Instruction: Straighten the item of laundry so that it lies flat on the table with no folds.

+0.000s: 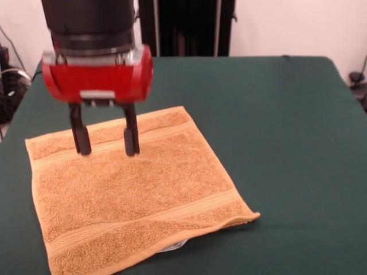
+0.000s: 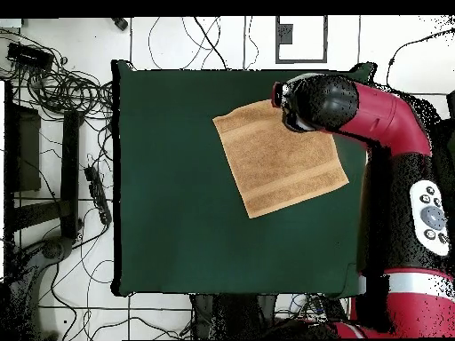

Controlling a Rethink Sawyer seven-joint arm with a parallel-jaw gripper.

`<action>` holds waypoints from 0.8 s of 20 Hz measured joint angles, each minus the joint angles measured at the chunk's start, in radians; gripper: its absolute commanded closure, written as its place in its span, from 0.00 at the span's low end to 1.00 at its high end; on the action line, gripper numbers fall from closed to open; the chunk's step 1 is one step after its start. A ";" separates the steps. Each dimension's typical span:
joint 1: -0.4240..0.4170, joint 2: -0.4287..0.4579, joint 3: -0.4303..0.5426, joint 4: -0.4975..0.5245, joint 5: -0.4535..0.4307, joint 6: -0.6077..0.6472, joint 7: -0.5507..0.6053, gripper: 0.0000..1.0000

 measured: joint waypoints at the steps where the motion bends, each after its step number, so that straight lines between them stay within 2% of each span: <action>1: -0.004 0.009 0.006 0.004 0.000 -0.020 0.000 0.00; 3: -0.018 0.044 0.027 0.025 -0.002 -0.097 0.000 0.00; 8: -0.033 0.087 0.049 0.056 -0.006 -0.175 0.000 0.00; 16: -0.042 0.124 0.074 0.100 -0.036 -0.213 0.000 0.00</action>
